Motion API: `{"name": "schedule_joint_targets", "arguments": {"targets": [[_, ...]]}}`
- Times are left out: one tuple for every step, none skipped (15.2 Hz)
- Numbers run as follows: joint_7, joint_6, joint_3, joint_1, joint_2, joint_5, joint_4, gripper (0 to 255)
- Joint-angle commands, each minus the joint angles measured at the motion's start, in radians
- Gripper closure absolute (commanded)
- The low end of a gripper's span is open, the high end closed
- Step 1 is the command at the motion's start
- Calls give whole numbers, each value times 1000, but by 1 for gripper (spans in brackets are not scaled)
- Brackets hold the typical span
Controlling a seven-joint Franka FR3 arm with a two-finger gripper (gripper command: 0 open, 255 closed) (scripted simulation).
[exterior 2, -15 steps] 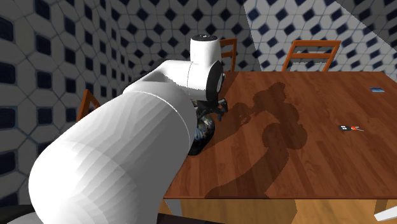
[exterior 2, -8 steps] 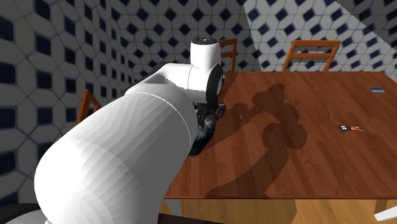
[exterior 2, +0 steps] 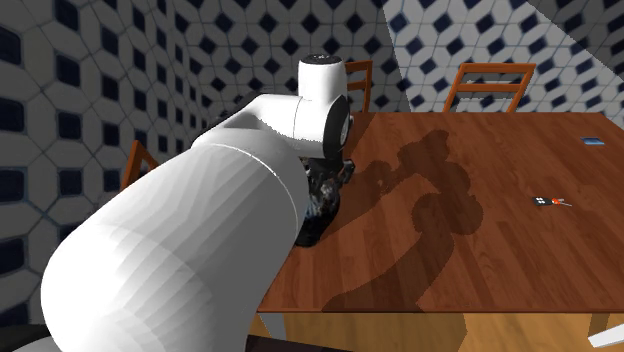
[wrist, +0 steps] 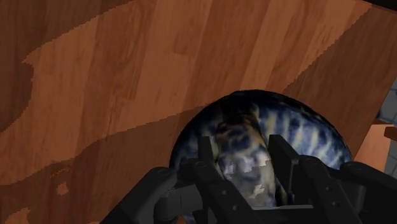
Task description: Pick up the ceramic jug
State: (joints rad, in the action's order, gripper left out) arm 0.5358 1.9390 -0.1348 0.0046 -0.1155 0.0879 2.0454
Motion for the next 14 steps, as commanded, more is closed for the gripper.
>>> {"name": "schedule_joint_targets", "arguments": {"targets": [[3, -24, -1, -1, 0, -1, -28, 255], [4, -38, -1, -1, -2, -1, -40, 255], [5, -51, 0, 0, -4, -1, -51, 255], [5, -64, 0, 0, -5, -1, -63, 255], [6, -78, 0, 0, -6, -2, -75, 255], [7, -91, 1, 0, -7, -2, -88, 255], [8, -104, 1, 0, -8, -2, -100, 255], [8, -118, 1, 0, -9, -2, -113, 255], [9, -131, 1, 0, -9, -3, -126, 255], [10, -145, 1, 1, -9, -3, -139, 255], [11, -158, 2, 1, -9, -3, -153, 255], [12, -171, 2, 1, -9, -3, -167, 255], [12, -173, 2, 1, -9, -3, -169, 255], [12, -173, 2, 1, -9, -3, -169, 255]]}}
